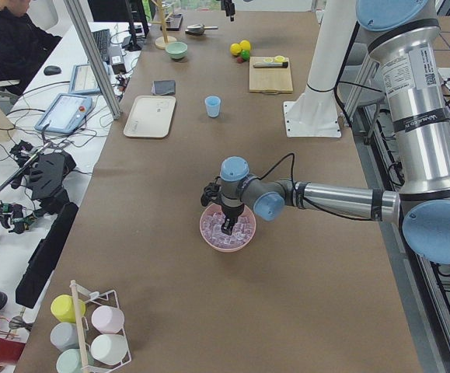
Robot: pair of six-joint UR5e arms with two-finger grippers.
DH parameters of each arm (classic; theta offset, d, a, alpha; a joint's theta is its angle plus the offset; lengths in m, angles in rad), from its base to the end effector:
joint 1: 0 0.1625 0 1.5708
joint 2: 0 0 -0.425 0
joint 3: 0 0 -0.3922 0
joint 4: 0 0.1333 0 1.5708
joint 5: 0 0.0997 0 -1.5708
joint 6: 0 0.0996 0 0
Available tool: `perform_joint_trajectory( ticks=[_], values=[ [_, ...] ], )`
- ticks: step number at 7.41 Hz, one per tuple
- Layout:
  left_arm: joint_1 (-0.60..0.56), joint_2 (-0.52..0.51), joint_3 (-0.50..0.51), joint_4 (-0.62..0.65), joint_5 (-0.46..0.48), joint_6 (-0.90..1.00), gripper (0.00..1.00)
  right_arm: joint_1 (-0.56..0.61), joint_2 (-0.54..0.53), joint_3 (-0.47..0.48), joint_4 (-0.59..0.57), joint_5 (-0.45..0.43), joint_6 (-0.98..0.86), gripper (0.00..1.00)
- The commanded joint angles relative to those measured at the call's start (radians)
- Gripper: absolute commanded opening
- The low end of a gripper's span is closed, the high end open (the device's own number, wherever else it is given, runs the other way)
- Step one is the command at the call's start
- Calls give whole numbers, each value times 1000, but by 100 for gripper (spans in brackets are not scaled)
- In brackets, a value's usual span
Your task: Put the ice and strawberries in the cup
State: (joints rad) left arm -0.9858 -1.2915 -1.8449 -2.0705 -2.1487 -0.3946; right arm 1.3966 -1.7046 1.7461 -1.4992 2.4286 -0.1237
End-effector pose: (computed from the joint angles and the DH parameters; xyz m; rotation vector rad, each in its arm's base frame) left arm 0.1564 -0.3790 0.5992 0.1584 0.7282 0.3244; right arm -0.0194 -0.4449 0.6209 0.0848 -0.8633 -0.3276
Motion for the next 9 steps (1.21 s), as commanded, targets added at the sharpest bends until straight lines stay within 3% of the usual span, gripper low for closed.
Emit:
perform_joint_trajectory(
  ticks=[1,9],
  values=[
    [4,11,1,0,0,-13,59,-7,29,16,-1,0,48,100],
    [25,21,22,-2,1,-49,52,-7,14,24,-9,10,49,100]
  ],
)
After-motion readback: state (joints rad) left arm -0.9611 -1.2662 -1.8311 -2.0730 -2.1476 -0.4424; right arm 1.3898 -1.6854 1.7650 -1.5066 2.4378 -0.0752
